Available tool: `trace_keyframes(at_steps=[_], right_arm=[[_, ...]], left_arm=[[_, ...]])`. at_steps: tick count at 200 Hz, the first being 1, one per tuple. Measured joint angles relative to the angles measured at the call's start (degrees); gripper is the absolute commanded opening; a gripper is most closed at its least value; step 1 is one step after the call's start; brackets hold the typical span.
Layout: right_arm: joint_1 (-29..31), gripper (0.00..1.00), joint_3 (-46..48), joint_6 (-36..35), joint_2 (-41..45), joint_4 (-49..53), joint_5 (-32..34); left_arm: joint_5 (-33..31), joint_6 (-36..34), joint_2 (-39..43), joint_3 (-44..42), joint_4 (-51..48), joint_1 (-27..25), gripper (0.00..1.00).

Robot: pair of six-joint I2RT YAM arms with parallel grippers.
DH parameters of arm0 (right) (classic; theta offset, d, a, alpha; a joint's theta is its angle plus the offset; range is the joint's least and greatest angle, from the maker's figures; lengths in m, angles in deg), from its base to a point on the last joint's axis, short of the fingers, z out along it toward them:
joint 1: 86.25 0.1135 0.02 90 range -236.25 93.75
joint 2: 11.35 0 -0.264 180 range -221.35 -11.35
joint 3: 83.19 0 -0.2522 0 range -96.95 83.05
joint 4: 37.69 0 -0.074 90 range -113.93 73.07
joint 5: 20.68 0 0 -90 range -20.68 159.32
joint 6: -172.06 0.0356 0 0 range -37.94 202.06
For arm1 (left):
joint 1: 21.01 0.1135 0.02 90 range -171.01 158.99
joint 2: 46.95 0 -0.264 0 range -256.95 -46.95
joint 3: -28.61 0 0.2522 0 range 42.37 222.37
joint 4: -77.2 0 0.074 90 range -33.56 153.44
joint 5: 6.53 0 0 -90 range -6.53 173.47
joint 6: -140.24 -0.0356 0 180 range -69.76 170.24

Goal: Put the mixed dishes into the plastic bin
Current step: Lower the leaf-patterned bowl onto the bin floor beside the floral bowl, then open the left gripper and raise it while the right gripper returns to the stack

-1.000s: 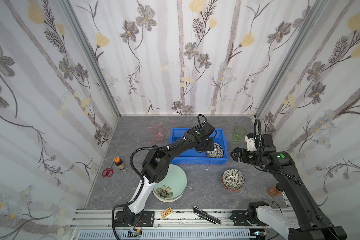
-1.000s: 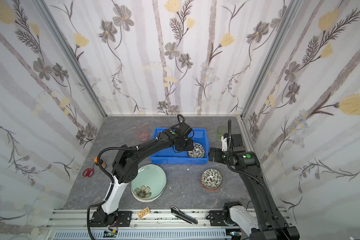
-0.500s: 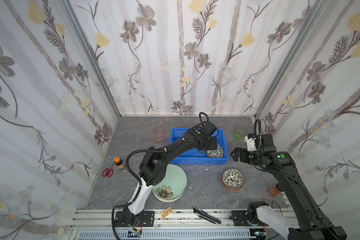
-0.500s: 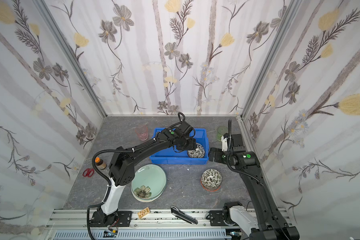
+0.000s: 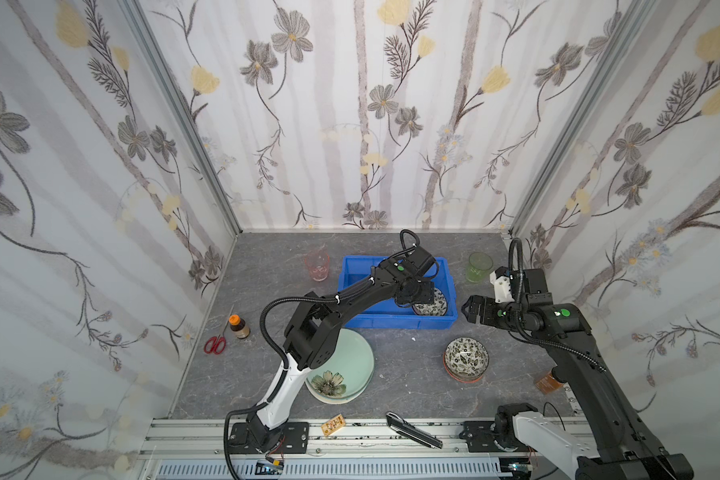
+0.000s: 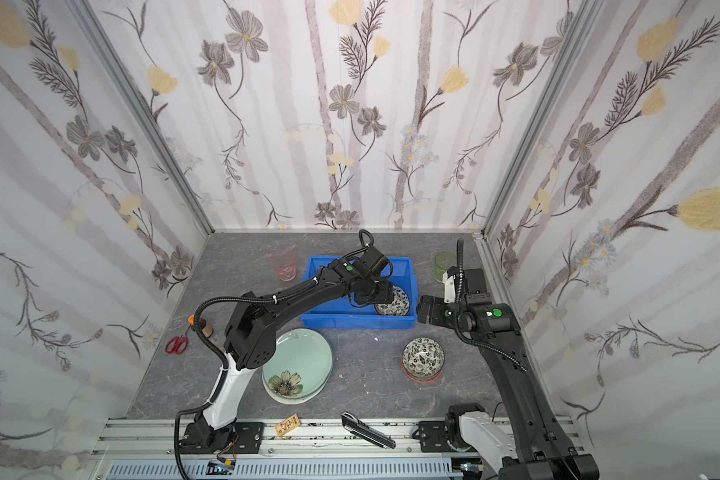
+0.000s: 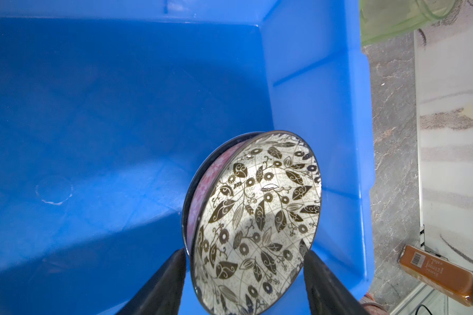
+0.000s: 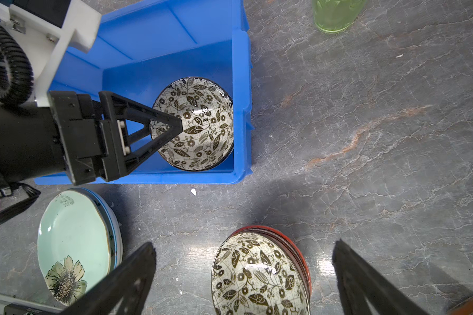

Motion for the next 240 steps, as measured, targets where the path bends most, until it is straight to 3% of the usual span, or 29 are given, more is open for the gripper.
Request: trace_keyframes(at_steps=[97,126,168,193,240], right_arm=[[-0.2,1.0,0.5,0.0,-0.1,0.0,0.0],[-0.3,1.0,0.5,-0.4,0.0,0.1,0.0],[-0.6,1.0,0.9,0.8,-0.1,2.5,2.8],[-0.6,1.0,1.9,2.3,0.7,5.4,4.9],[-0.6,0.85,5.4,3.9,4.3,10.9,7.1]], left_arm=[[-1.6,0.0,0.1,-0.9,-0.3,-0.1,0.72],[-2.9,0.0,2.8,-2.5,-0.2,0.3,0.79],[-3.2,0.0,7.9,-5.0,-0.2,0.8,0.99],[-3.1,0.2,11.6,-6.8,-0.2,1.0,1.0],[-4.1,2.3,18.4,-10.3,0.4,0.3,1.0]])
